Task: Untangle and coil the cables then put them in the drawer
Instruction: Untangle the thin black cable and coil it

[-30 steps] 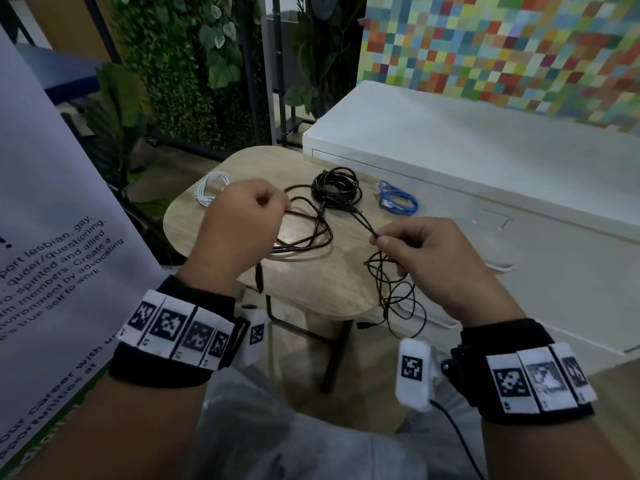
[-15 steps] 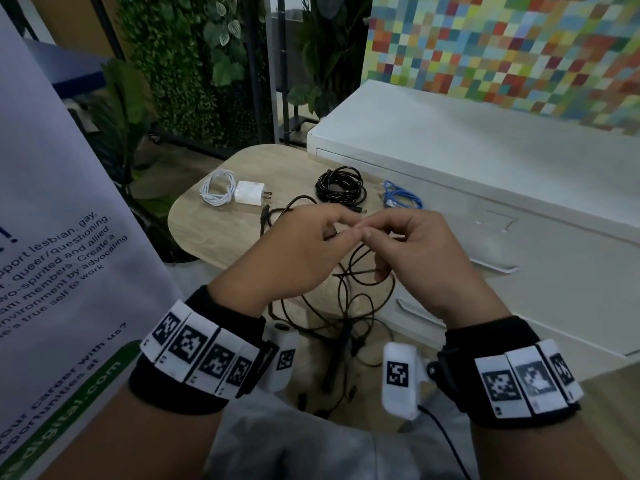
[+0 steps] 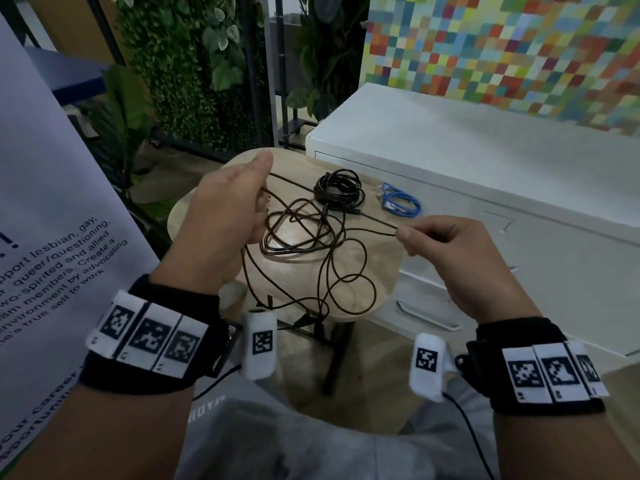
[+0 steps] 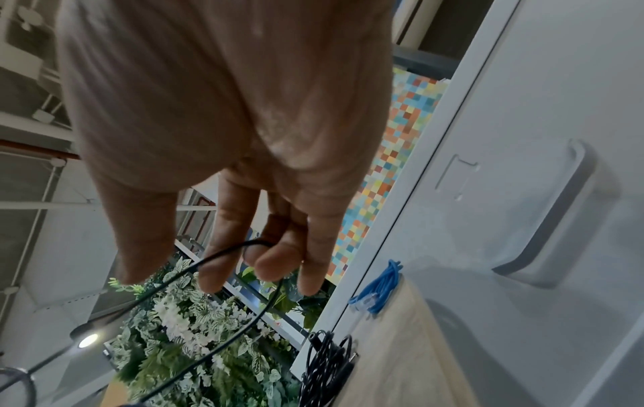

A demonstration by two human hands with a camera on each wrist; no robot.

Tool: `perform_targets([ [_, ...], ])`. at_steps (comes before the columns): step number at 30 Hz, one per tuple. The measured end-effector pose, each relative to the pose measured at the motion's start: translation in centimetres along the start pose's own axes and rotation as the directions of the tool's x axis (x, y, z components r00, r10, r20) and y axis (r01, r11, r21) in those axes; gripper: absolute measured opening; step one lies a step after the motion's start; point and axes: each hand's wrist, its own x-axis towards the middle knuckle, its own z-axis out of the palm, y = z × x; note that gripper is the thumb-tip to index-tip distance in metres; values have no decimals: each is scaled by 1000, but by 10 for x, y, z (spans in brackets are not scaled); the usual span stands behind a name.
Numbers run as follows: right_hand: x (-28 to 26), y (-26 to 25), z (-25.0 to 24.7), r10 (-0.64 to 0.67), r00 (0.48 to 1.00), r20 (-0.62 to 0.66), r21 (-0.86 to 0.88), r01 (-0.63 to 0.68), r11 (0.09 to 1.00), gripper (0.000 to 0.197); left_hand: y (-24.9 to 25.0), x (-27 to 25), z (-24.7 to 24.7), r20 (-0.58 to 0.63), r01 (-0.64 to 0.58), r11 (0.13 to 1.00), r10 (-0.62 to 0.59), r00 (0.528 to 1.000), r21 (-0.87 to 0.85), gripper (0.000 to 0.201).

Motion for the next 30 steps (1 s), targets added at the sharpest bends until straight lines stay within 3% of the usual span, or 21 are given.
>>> perform_targets([
  [4, 2, 2, 0, 11, 999, -45, -69, -14, 997, 43, -8, 1, 6, -76, -20, 1000, 18, 997, -23, 45],
  [6, 3, 2, 2, 52, 998, -33, 134, -47, 990, 37, -12, 2, 8, -105, -22, 999, 19, 994, -27, 45],
  [8, 3, -1, -1, 102, 995, 19, 401, -101, 911, 23, -14, 5, 5, -152, -22, 1000, 19, 988, -19, 45],
  [10, 3, -2, -5, 99, 994, 37, 414, -106, 904, 18, -14, 9, 1, -202, -32, 998, 19, 979, -62, 42],
  [13, 5, 3, -7, 69, 997, 15, 299, -70, 951, 34, -13, 13, -3, -244, -50, 987, 11, 970, -155, 41],
  [15, 7, 3, -3, 77, 997, -20, 295, -68, 953, 32, -11, 14, -3, -250, -45, 981, -3, 968, -187, 40],
  [18, 6, 0, 1, 186, 982, 22, 569, -165, 805, 19, -7, 13, -3, -201, -16, 976, -29, 979, -219, 37],
  [20, 6, -2, 1, 219, 975, 49, 638, -199, 744, 13, -5, 10, -2, -169, -12, 975, -26, 985, -222, 40],
  [22, 8, 2, 0, 229, 973, 6, 501, -201, 842, 21, -6, 10, -2, -175, -36, 981, 2, 985, -192, 41],
  [24, 8, 7, -3, 175, 982, -69, 158, -162, 974, 30, -5, 11, -4, -223, -59, 981, 17, 975, -185, 44],
  [25, 8, 8, -5, 133, 987, -92, -46, -137, 989, 33, -4, 13, -7, -262, -69, 978, 15, 965, -198, 44],
  [27, 6, 10, -8, 73, 993, -89, -357, -100, 929, 39, -3, 15, -10, -335, -99, 970, 19, 942, -223, 44],
  [30, 7, 11, -5, 69, 994, -79, -475, -99, 875, 32, -3, 13, -10, -401, -163, 972, 83, 912, -170, 44],
])
